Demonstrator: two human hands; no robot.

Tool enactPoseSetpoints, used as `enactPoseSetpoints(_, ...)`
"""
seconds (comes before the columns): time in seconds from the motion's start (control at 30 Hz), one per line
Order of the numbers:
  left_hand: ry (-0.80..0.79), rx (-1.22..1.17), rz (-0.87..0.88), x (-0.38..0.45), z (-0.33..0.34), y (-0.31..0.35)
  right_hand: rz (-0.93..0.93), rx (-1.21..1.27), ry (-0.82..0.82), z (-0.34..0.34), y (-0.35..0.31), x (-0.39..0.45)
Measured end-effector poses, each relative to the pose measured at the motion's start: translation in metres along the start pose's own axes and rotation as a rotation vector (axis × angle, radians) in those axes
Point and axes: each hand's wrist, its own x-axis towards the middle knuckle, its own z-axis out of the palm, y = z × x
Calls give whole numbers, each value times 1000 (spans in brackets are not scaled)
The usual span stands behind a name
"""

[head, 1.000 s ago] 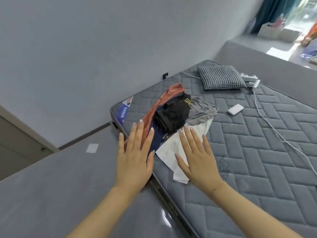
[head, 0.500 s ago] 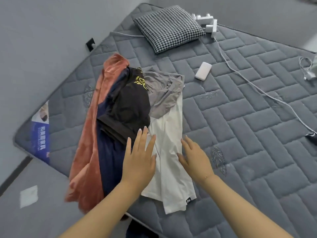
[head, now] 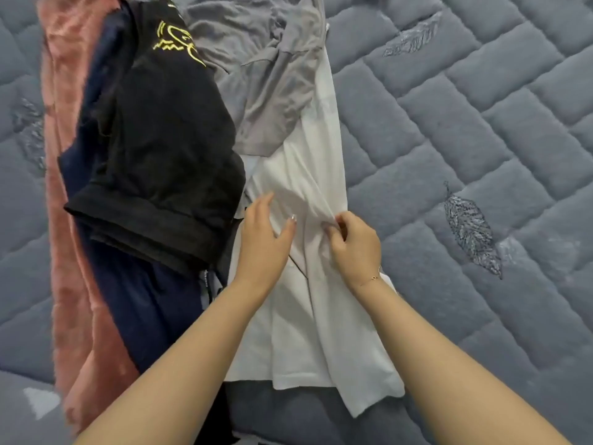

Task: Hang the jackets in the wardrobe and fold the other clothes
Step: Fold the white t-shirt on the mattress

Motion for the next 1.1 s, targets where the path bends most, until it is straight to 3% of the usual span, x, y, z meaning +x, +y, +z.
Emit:
enactPoseSetpoints(0.17,166,-329,-305,21,13,26,140,371,6,-39,8,-56)
enactPoseSetpoints(0.23,159,-335,-339,21,24,36,217,477,-5,-53,16,-86)
enactPoseSetpoints(0.43,9,-193,-234,-46,68,47,507,574,-108,-88,74,-171)
enactPoseSetpoints(0.57,-331,-114,-229,-108,95,50,593,577,-248,-126,107,-182)
enactPoseSetpoints(0.63,-386,-105,-249,-124,101,50,604,560,-243,-137,113,-158)
enactPoseSetpoints(0.73,-223,-171,-295,-124,98,51,560,524,-161,-137,112,-95)
enactPoseSetpoints(0.8,45,-242,-345,-109,92,50,519,538,-167,-128,100,-54)
enactPoseSetpoints(0.87,298,-147,-340,-84,82,48,479,512,-210,-115,87,-25)
enactPoseSetpoints(0.9,350,-61,-333,-69,77,47,452,449,-221,-108,82,-15)
enactPoseSetpoints(1.0,165,135,-313,-26,69,43,363,293,-144,-97,75,-10)
enactPoseSetpoints(1.1,-14,246,-217,-10,72,41,381,379,-25,-110,90,-36)
